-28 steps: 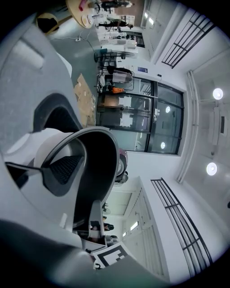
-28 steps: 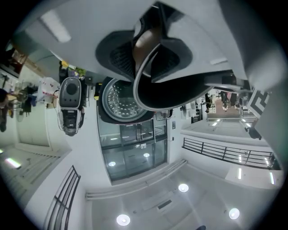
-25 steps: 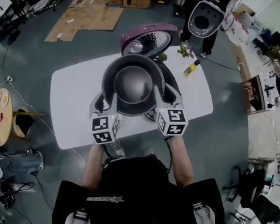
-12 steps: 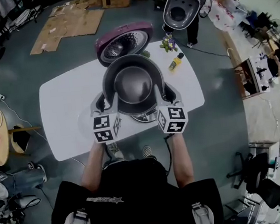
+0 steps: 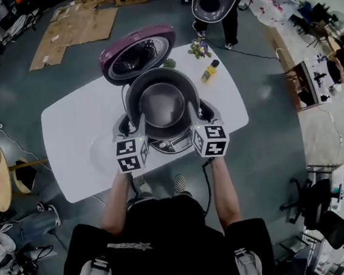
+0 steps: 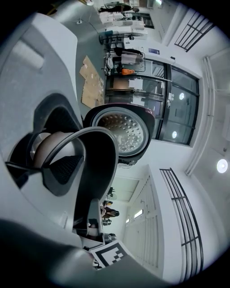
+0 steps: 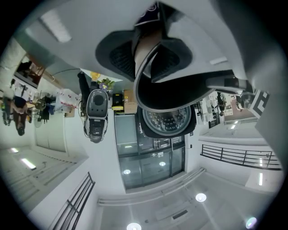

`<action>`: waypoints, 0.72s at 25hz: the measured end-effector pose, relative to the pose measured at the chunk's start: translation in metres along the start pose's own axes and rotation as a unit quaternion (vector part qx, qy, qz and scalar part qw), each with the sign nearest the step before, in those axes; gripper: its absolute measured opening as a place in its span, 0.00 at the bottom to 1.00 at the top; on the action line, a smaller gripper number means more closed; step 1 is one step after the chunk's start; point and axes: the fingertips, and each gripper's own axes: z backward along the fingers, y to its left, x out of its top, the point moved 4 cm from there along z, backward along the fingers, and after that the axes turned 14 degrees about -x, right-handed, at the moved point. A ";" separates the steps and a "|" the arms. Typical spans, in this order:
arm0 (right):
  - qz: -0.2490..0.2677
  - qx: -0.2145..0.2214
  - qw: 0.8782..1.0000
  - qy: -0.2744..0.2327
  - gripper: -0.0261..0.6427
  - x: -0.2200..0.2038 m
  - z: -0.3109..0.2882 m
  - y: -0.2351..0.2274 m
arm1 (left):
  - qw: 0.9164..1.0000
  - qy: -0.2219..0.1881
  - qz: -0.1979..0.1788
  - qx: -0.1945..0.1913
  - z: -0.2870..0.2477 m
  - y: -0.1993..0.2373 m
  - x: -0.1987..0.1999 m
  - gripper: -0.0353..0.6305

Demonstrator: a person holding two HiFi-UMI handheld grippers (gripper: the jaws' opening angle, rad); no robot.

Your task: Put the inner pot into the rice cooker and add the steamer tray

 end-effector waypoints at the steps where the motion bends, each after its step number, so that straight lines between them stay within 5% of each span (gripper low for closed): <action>1: 0.000 0.000 1.000 0.005 0.19 -0.003 -0.004 -0.001 | 1.000 0.003 -0.001 0.000 -0.003 0.000 -0.001 0.31; 18: 0.037 0.023 0.992 0.122 0.22 -0.043 -0.059 0.005 | 0.996 0.082 0.044 0.005 -0.039 0.028 -0.040 0.32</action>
